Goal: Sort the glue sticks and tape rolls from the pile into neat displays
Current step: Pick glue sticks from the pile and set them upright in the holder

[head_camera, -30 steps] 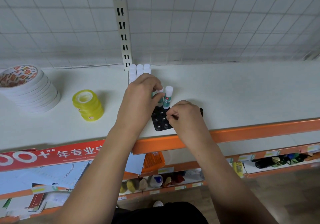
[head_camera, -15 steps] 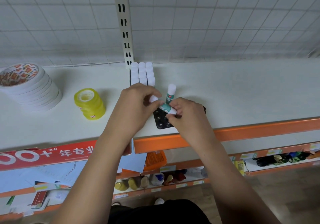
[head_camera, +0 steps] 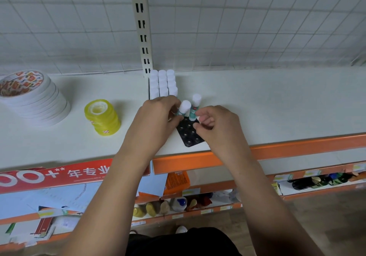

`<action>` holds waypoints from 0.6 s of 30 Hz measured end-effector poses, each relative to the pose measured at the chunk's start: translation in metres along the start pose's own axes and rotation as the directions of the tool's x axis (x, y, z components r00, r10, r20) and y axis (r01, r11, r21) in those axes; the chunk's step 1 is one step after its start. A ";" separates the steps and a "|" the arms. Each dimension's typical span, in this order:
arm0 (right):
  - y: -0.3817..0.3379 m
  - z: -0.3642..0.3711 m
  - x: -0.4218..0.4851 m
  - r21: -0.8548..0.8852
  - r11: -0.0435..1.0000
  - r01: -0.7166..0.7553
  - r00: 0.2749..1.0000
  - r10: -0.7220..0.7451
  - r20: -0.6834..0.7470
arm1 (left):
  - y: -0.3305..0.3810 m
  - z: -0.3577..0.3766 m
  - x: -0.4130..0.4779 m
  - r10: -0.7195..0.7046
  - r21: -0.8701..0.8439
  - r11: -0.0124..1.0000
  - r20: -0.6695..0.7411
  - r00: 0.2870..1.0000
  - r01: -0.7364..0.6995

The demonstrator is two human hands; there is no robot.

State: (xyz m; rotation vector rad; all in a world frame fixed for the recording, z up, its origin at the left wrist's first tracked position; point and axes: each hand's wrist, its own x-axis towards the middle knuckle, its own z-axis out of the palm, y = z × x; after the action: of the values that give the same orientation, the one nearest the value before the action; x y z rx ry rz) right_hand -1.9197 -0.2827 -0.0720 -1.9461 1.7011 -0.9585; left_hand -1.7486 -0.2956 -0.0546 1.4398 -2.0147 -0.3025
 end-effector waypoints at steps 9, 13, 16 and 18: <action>0.005 0.012 0.000 -0.160 0.986 0.047 0.997 -0.036 0.071 | 0.004 0.024 0.010 -0.100 -0.066 0.993 -0.035 0.994 0.098; 0.006 0.012 0.002 -0.152 0.987 0.058 0.996 -0.046 0.083 | 0.003 0.027 0.010 -0.131 -0.107 0.986 -0.050 0.990 0.126; 0.007 0.012 0.002 -0.154 0.986 0.057 0.995 -0.043 0.093 | 0.003 0.029 0.008 -0.152 -0.104 0.984 -0.058 0.987 0.146; 0.008 0.012 0.003 -0.149 0.987 0.065 0.994 -0.051 0.093 | 0.003 0.031 0.007 -0.171 -0.101 0.981 -0.058 0.984 0.165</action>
State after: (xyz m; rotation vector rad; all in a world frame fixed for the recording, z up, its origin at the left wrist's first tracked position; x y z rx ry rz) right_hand -1.9165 -0.2885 -0.0855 -2.1131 1.7206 -0.7691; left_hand -1.7709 -0.3062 -0.0745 1.5418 -1.8046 -0.4120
